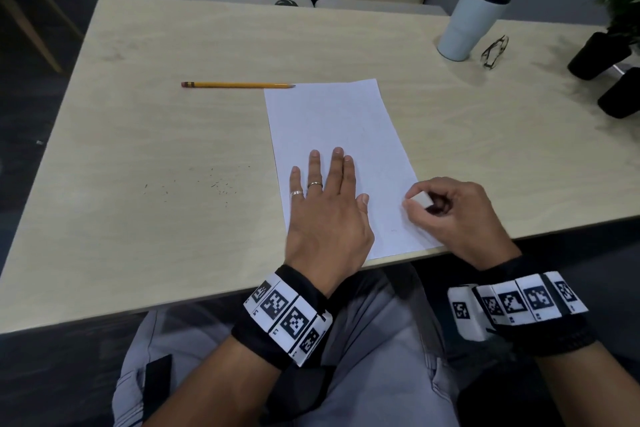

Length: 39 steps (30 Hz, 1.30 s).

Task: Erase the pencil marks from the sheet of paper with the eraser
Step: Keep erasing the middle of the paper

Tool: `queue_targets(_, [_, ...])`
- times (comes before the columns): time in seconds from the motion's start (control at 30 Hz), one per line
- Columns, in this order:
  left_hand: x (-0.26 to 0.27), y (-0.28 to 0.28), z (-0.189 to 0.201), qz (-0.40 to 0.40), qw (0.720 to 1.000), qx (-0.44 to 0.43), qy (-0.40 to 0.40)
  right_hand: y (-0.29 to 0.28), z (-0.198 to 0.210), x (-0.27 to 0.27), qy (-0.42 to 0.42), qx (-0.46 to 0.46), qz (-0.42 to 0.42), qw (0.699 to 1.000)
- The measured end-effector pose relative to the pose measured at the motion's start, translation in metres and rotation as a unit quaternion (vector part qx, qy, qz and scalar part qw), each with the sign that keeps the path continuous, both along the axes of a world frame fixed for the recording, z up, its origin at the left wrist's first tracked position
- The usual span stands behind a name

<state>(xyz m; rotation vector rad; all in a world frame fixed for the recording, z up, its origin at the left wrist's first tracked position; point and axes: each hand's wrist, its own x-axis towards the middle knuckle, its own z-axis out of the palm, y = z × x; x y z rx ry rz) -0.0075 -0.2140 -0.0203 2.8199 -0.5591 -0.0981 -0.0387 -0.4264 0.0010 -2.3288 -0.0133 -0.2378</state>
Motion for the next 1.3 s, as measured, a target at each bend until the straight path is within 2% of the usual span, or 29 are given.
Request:
queue_targets(0.07, [0.000, 0.000, -0.001, 0.004, 1.000, -0.002, -0.005, 0.002, 0.004, -0.001, -0.006, -0.024, 0.016, 1.000])
queue_targets(0.17, [0.000, -0.001, -0.001, 0.002, 1.000, 0.002, -0.004, 0.026, 0.006, -0.007, 0.000, -0.028, 0.085, 0.996])
queue_targets(0.27, [0.000, 0.000, -0.002, 0.001, 1.000, -0.002, -0.006, 0.002, 0.001, -0.006, 0.008, -0.002, 0.030, 1.000])
queue_targets(0.33, [0.000, 0.000, -0.003, 0.002, 1.000, -0.004, -0.010, -0.013, 0.005, -0.005, 0.006, -0.020, 0.004, 1.000])
queue_targets(0.5, [0.000, -0.002, -0.003, 0.006, 1.000, 0.003, -0.010, 0.028, 0.008, -0.013, 0.017, -0.033, 0.101, 0.994])
queue_targets(0.67, [0.001, -0.002, -0.003, 0.006, 1.000, -0.001, -0.005, -0.011, 0.004, -0.009, 0.026, -0.014, 0.020, 0.999])
queue_targets(0.83, [0.001, -0.003, -0.003, 0.004, 1.000, 0.005, -0.009, 0.026, 0.009, -0.015, 0.018, -0.048, 0.110, 0.993])
queue_targets(0.93, [0.002, -0.002, -0.004, 0.004, 1.000, -0.001, -0.007, -0.001, 0.005, -0.012, 0.032, -0.008, 0.054, 0.998])
queue_targets(1.0, [0.001, -0.002, -0.005, 0.006, 1.000, -0.002, -0.010, -0.011, 0.006, -0.012, 0.035, -0.014, 0.030, 0.999])
queue_targets(1.17, [0.001, -0.003, -0.003, 0.004, 1.000, 0.005, -0.007, 0.030, 0.011, -0.020, 0.032, -0.052, 0.127, 0.990])
queue_targets(1.3, [0.001, -0.002, -0.003, 0.008, 1.000, -0.007, -0.004, -0.011, 0.011, -0.015, 0.041, -0.030, 0.057, 0.997])
